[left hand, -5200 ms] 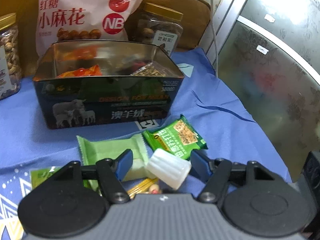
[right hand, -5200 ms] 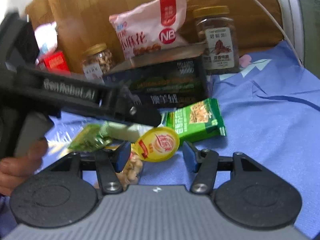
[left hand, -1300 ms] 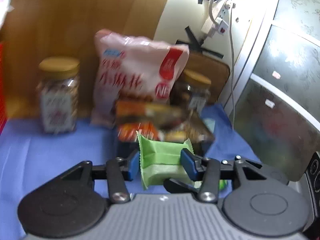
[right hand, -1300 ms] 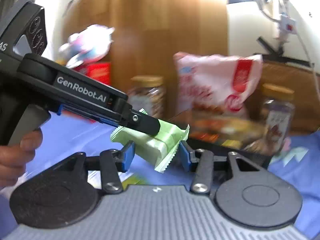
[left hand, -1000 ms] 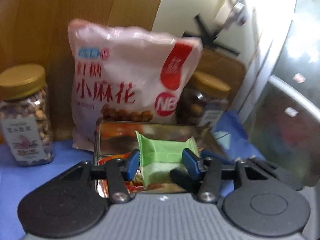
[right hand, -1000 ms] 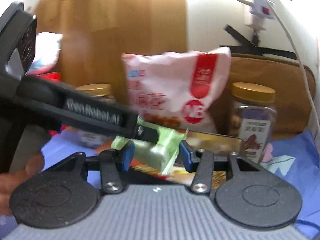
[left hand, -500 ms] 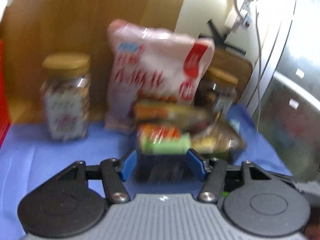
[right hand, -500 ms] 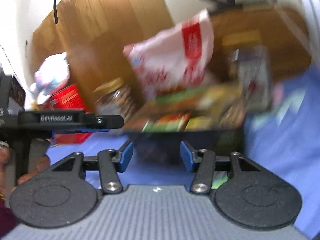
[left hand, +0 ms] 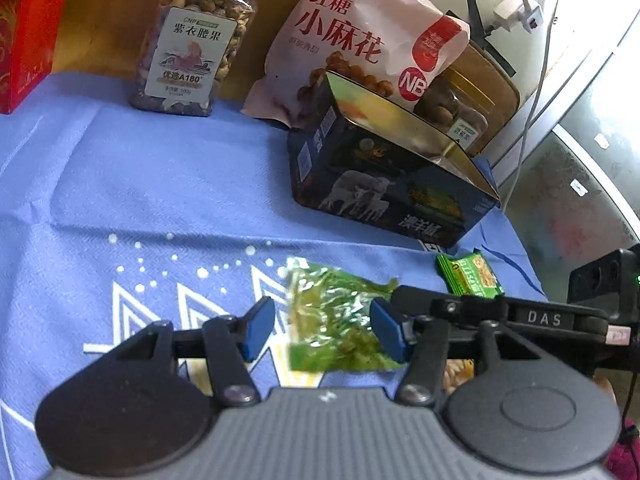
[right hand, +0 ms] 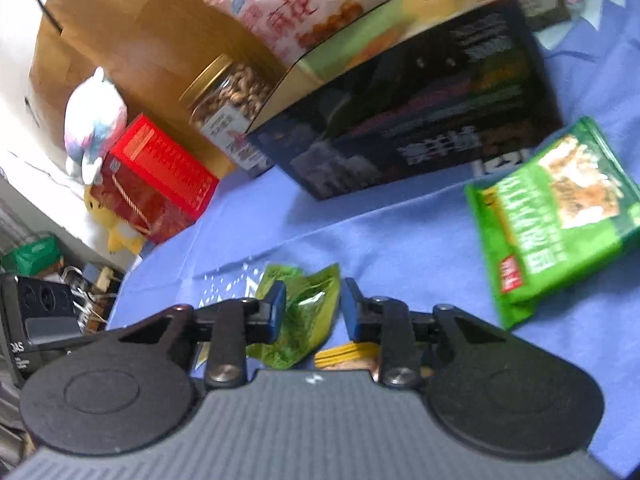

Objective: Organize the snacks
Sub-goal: 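Grasp the green pickled-vegetable pouch with the left gripper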

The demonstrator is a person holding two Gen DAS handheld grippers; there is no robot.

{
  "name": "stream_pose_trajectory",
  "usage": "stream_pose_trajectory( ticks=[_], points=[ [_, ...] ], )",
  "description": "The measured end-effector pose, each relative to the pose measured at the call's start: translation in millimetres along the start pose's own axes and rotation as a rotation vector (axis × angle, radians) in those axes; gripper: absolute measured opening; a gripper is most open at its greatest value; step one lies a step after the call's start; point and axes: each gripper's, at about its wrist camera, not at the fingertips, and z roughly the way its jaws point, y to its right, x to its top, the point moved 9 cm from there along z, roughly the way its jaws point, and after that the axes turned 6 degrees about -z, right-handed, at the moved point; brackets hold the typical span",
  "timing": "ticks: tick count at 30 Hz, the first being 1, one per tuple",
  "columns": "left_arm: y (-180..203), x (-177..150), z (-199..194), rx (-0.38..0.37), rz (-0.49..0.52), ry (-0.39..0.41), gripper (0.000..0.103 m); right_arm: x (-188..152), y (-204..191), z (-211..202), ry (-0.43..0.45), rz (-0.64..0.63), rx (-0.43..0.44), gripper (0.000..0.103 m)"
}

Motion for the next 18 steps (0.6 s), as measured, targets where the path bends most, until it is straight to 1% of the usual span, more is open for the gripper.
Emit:
stream_pose_trajectory(
  ticks=[1, 3, 4, 5, 6, 8, 9, 11, 12, 13, 15, 16, 18],
  points=[
    [0, -1, 0, -0.004, -0.003, 0.004, 0.053, -1, -4, 2, -0.008, -0.008, 0.006, 0.033],
    [-1, -3, -3, -0.017, -0.013, 0.007, 0.053, -4, -10, 4, -0.008, -0.03, -0.008, 0.027],
    [-2, -4, -4, -0.025, -0.022, 0.007, 0.053, -6, -14, 4, -0.004, -0.047, -0.02, 0.013],
    [-4, -5, -6, -0.03, -0.03, 0.007, 0.051, -8, -17, 3, 0.001, -0.062, -0.025, 0.007],
    [-5, -6, -8, -0.031, -0.035, 0.007, 0.048, -9, -20, 3, 0.005, -0.068, -0.016, 0.007],
    [-7, -9, -12, -0.048, -0.05, 0.007, 0.047, -11, -28, -4, 0.021, -0.094, -0.018, 0.007],
    [-7, -11, -15, -0.063, -0.061, 0.005, 0.043, -13, -33, -7, 0.028, -0.114, -0.024, 0.007],
    [-7, -14, -22, -0.087, -0.072, 0.015, 0.04, -17, -40, -11, 0.035, -0.147, -0.034, 0.007],
    [-6, -15, -26, -0.097, -0.071, 0.025, 0.036, -19, -43, -12, 0.038, -0.163, -0.037, 0.007],
    [-4, -16, -32, -0.108, -0.069, 0.036, 0.034, -21, -46, -12, 0.041, -0.173, -0.035, 0.007],
    [1, -16, -41, -0.118, -0.057, 0.059, 0.029, -23, -49, -14, 0.053, -0.172, -0.018, 0.008],
    [3, -16, -45, -0.121, -0.053, 0.07, 0.029, -24, -50, -16, 0.062, -0.167, -0.007, 0.011],
    [1, -17, -51, -0.138, -0.076, 0.075, 0.025, -25, -52, -17, 0.072, -0.157, 0.012, 0.013]
  ],
)
